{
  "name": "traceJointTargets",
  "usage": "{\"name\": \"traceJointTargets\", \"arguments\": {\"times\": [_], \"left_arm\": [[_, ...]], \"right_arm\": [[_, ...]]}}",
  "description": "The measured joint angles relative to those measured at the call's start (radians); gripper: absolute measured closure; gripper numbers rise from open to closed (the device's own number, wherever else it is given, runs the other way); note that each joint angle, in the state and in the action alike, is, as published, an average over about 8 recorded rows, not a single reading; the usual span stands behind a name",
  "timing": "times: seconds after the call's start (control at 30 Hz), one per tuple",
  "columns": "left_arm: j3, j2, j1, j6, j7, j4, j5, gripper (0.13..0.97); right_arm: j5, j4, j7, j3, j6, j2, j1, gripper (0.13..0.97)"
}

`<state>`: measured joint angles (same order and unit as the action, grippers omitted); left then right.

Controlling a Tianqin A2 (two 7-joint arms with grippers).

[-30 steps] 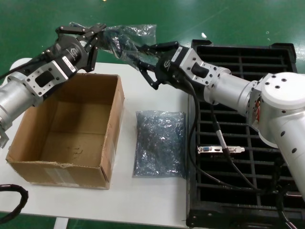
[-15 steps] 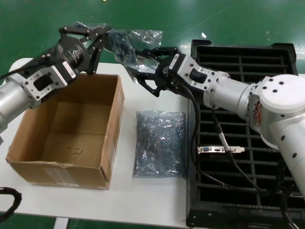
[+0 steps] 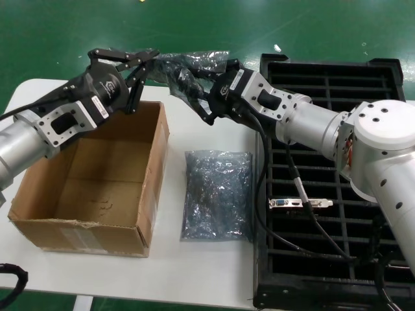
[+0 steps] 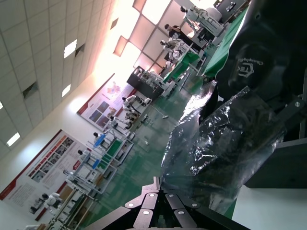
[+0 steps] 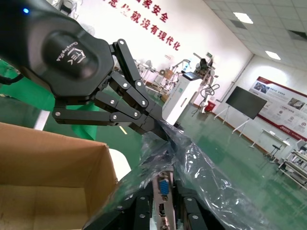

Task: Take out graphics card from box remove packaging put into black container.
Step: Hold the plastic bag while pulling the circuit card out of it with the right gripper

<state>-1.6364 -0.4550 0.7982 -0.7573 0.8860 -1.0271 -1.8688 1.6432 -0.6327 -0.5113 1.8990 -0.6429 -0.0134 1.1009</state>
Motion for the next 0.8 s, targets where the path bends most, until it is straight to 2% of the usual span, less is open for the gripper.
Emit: {"name": "traceJointTargets", "arguments": {"times": [0.37,0.63,0.8], "left_arm": [[0.024,0.023,0.039,-0.001,0.105,0.087,-0.01,0.957],[0.057,0.043,0.074,-0.011,0.237,0.176,-0.024,0.957],[0.085,0.05,0.12,-0.015,0.327,0.271,-0.037,0.957]], "right_arm": [[-0.047,-0.102,0.1,0.035,0.029,-0.038,-0.033,0.895],[-0.088,-0.262,0.226,0.054,0.057,-0.1,-0.091,0.895],[-0.155,-0.399,0.351,0.058,0.088,-0.158,-0.147,0.895]]}}
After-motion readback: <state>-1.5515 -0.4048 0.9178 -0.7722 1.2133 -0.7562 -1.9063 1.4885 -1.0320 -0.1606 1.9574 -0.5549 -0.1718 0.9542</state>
